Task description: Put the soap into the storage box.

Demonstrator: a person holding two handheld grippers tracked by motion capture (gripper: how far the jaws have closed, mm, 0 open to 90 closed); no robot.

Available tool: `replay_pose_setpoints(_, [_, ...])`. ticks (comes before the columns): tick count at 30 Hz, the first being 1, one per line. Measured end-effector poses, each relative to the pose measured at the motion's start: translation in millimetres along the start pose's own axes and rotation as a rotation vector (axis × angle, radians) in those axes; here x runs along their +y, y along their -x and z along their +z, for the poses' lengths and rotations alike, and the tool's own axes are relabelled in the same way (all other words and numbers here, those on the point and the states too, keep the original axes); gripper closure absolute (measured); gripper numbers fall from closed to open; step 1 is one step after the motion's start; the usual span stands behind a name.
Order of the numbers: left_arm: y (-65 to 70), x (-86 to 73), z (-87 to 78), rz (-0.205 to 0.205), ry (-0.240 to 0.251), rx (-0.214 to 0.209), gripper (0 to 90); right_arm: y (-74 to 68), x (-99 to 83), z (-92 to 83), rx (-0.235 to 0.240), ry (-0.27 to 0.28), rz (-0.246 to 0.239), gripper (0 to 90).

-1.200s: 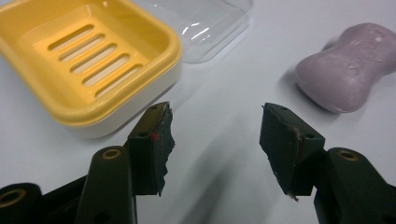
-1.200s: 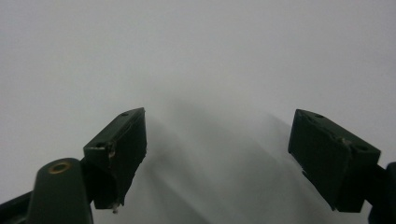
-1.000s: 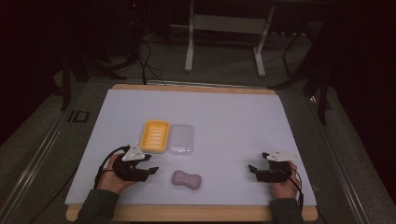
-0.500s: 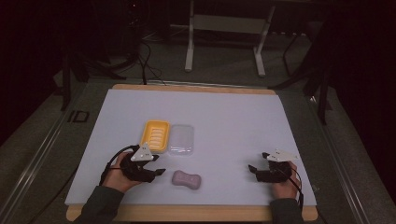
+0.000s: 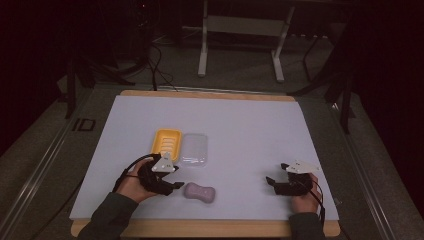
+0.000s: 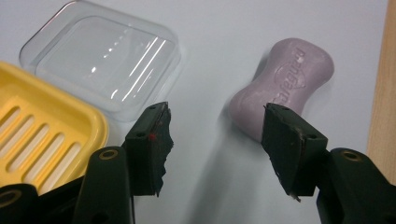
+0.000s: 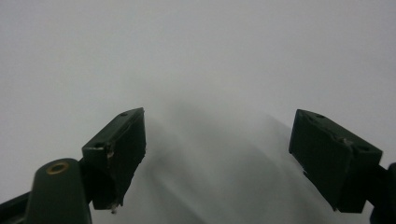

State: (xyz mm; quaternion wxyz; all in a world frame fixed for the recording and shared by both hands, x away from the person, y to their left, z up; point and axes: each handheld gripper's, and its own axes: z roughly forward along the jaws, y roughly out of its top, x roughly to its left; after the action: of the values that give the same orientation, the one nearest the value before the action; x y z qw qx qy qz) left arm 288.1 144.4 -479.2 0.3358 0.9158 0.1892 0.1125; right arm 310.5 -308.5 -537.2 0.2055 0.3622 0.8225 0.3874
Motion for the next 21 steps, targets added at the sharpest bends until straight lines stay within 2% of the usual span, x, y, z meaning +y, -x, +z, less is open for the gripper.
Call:
replay_pose_setpoints(11, [3.0,11.1,2.2,0.045,-0.023,-0.032,41.6,0.1,-0.6,-1.5,0.002,0.015,0.004,18.4])
replay_pose_setpoints(21, [4.1,19.0,2.9,0.085,-0.052,-0.044,41.2,0.1,-0.7,-1.7,0.002,0.017,0.005,18.4])
